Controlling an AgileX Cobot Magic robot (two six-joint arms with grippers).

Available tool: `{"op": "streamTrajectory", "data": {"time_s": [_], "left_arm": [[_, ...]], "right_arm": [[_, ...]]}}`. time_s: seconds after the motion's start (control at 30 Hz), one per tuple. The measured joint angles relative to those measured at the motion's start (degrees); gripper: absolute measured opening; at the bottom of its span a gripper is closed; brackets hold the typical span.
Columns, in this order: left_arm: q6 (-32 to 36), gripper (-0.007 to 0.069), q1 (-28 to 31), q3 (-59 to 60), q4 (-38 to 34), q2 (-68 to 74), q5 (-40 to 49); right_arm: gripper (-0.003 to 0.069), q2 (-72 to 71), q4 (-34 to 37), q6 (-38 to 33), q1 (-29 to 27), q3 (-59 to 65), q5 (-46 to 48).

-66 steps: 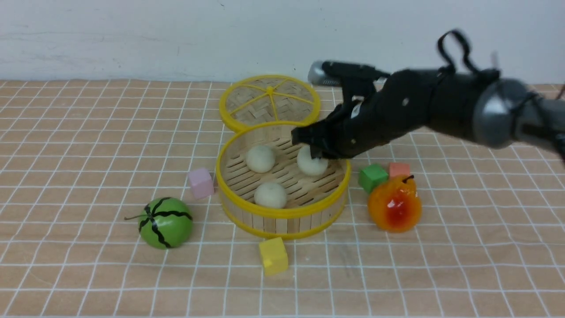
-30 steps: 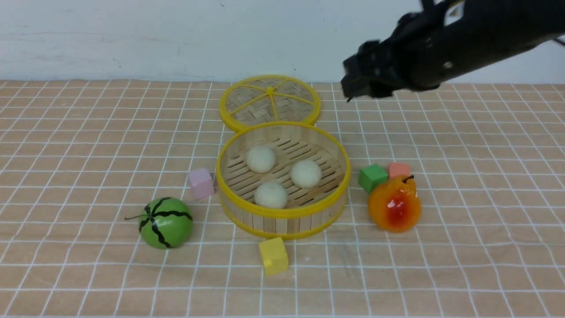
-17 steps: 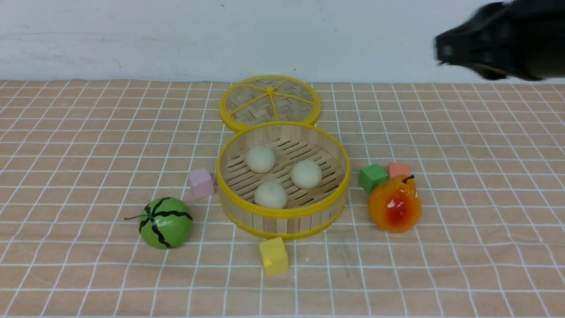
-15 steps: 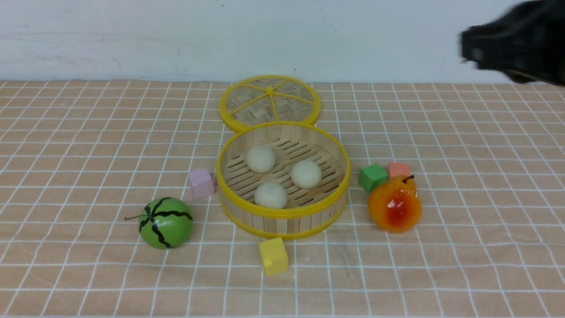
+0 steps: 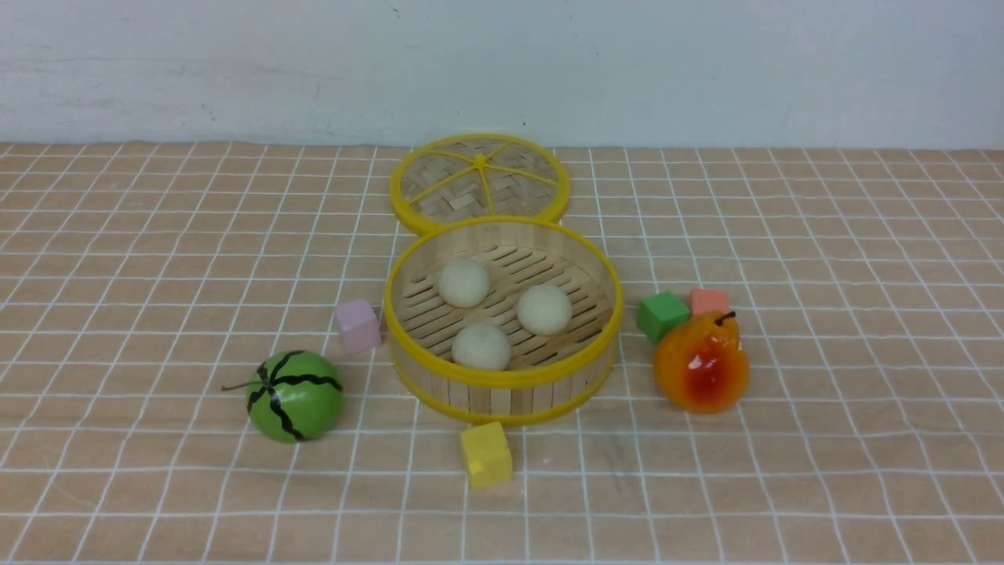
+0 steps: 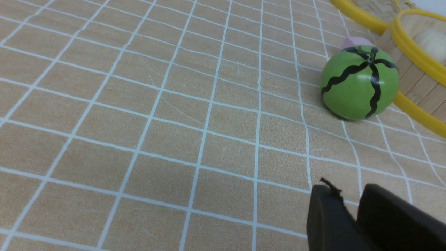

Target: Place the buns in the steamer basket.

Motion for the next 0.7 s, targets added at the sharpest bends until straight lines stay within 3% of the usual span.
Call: {"op": "streamTrajectory", "data": {"time_s": [0.43,0.67,0.7], "left_arm": [[0.0,0.0134,0.0,0.0,0.0,0.0,0.0],[0.0,0.0134,0.0,0.0,0.0,0.0,0.0],[0.0,0.0134,0.0,0.0,0.0,0.0,0.0]], "right_arm": [[-0.001,-1.2,-0.1,0.0,0.0,3.3,0.0],[-0.0009,-2.8,-8.6,1.0,-1.5,4.8,0.2],[-0.0006,-3.9,-9.3,2.1,-3.9,5.9,0.2]]}}
